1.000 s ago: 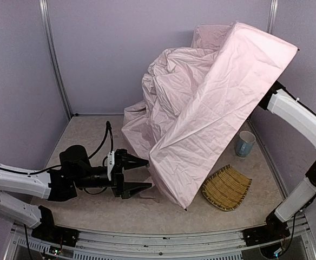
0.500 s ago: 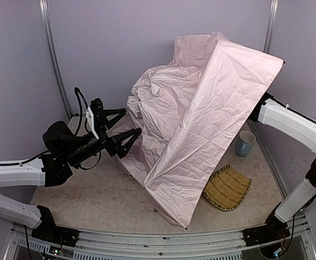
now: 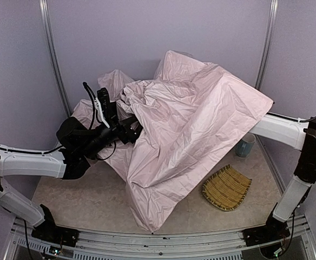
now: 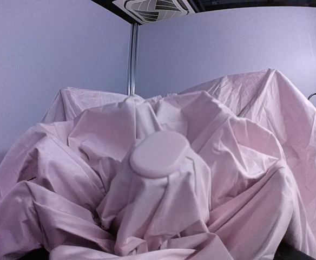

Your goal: Put away the umbrella

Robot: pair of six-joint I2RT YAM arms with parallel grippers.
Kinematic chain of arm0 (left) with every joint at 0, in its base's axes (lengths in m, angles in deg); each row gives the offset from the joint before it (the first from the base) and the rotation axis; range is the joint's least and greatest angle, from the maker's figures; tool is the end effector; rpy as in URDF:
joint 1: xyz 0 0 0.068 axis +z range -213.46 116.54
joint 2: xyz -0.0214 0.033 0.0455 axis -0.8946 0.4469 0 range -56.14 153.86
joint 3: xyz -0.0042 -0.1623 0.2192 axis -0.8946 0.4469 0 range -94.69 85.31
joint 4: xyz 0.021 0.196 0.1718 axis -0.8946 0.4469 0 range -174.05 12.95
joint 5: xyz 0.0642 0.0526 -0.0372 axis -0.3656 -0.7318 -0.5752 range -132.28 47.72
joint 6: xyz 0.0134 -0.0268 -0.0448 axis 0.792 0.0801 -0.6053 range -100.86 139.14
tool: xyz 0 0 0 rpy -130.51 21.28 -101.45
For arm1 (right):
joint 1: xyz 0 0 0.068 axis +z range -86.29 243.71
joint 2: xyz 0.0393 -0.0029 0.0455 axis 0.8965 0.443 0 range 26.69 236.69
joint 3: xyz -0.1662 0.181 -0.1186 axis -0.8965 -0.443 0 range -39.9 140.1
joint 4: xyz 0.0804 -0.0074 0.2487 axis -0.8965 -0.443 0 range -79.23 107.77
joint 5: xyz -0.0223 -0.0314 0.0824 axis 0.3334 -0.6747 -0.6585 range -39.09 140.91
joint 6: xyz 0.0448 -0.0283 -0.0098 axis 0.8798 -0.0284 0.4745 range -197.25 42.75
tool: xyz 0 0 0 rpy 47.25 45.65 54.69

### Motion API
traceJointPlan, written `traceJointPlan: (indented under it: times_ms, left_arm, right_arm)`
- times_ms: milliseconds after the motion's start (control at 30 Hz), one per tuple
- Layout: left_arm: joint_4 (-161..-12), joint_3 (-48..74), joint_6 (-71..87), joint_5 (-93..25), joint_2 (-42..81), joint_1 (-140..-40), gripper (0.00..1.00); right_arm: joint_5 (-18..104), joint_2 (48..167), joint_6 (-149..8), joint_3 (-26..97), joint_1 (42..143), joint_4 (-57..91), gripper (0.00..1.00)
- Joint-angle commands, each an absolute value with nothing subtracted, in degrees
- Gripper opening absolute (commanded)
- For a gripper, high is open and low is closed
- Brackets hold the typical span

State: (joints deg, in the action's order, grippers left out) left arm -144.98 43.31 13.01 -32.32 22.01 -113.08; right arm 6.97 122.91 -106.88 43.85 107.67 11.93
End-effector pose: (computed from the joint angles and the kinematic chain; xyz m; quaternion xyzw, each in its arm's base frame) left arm 0.1883 -0.2310 0.3215 0.2668 0.4717 -0.4337 0.7199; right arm 0.2674 0.2923 0.3504 -0.6258 0.4707 0.3687 0.5009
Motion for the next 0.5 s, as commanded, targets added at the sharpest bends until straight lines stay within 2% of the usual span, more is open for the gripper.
traceJointPlan:
  times_ms: [0,167,300,467]
  left_arm:
    - [-150.92,39.26,11.05,-27.08,24.72,-115.04,0.84]
    - [-146.03,37.15,12.75,-26.93,25.82,-116.05,0.69]
    - [-143.14,37.27,12.06,-28.44,25.83,-115.72,0.45]
    - [-143.21,40.10,12.64,-29.50,22.11,-114.96,0.24]
  right_arm:
    - [7.86,127.72,-109.19,47.90,113.05,9.95,0.00]
    - [8.51,129.39,-108.55,49.03,113.58,9.94,0.03]
    - [9.91,128.23,-107.41,47.84,113.55,12.41,0.09]
    - [13.99,126.04,-106.78,42.67,113.36,16.38,0.37]
